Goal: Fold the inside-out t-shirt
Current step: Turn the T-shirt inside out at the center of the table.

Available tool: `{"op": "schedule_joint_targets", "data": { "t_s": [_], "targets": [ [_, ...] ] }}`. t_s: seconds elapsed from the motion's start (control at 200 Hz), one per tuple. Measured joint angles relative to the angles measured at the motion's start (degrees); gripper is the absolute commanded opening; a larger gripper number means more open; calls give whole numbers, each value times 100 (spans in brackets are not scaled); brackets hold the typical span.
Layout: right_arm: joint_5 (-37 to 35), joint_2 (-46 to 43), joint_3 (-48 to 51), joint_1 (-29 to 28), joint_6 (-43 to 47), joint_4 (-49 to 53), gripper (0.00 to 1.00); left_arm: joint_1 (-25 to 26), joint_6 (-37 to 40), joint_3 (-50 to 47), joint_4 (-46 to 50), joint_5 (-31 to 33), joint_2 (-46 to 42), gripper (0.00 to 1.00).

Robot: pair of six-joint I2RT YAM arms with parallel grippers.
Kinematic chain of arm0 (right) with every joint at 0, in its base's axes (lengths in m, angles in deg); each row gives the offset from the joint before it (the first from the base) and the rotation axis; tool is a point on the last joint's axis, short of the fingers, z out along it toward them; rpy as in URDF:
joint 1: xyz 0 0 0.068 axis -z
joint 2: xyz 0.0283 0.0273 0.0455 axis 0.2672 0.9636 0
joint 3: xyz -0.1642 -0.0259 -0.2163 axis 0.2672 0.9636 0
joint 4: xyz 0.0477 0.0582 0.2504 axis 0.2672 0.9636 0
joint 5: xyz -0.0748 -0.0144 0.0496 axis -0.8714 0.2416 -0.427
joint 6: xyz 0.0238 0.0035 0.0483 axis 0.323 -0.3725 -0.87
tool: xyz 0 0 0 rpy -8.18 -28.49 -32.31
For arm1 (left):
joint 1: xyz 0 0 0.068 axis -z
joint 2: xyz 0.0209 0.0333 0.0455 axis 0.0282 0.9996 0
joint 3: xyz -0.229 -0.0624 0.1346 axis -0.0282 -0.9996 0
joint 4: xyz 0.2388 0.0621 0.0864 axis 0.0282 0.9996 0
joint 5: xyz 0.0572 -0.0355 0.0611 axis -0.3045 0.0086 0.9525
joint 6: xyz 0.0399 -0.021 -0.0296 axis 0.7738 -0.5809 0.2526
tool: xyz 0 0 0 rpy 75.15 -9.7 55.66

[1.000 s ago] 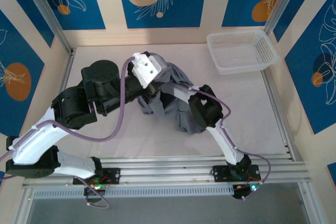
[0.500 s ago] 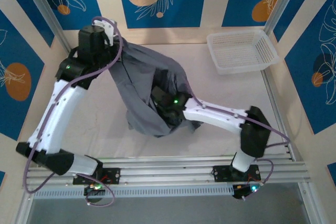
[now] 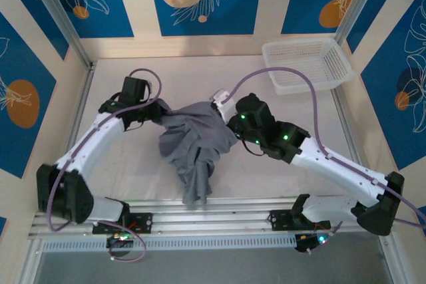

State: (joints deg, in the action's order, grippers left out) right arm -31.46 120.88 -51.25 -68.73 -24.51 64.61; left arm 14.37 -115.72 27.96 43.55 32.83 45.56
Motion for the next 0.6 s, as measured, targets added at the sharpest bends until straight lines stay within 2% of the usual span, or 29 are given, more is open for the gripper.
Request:
{"op": "schedule_joint_targets", "data": {
  "t_s": [0.06,0.13,0.225,0.37,0.475,0.51,0.53,0.57,0.6],
  "targets": [
    [-197,-94,125,11,-179,-151,0,4,-153,-13,-166,-308,-487,66],
    [-369,-66,203,0,-345,-282,0,109,-352,-11,-494,-813,-1093,71],
    [-599,116,232,0,-575,-350,0,680,-656,-2,-916,-1445,-1641,75],
    [-1099,501,116,-7,-992,-249,0,1886,-1019,-63,-1316,-2269,-1602,81],
    [-1405,730,-11,-63,-1231,-114,0,2159,-1399,-535,-1770,-2527,-1305,81],
    [-1445,774,-9,-66,-1309,48,0,2159,-1484,-645,-1899,-2599,-1207,77],
    [-1451,804,-9,-68,-1338,79,0,2149,-1519,-693,-1965,-2618,-1165,70],
    [-1510,863,-9,-70,-1405,175,0,2129,-1593,-772,-2087,-2667,-1082,49],
    [-1550,903,-9,-70,-1449,236,0,2129,-1650,-807,-2162,-2702,-1038,29]
  ]
}}
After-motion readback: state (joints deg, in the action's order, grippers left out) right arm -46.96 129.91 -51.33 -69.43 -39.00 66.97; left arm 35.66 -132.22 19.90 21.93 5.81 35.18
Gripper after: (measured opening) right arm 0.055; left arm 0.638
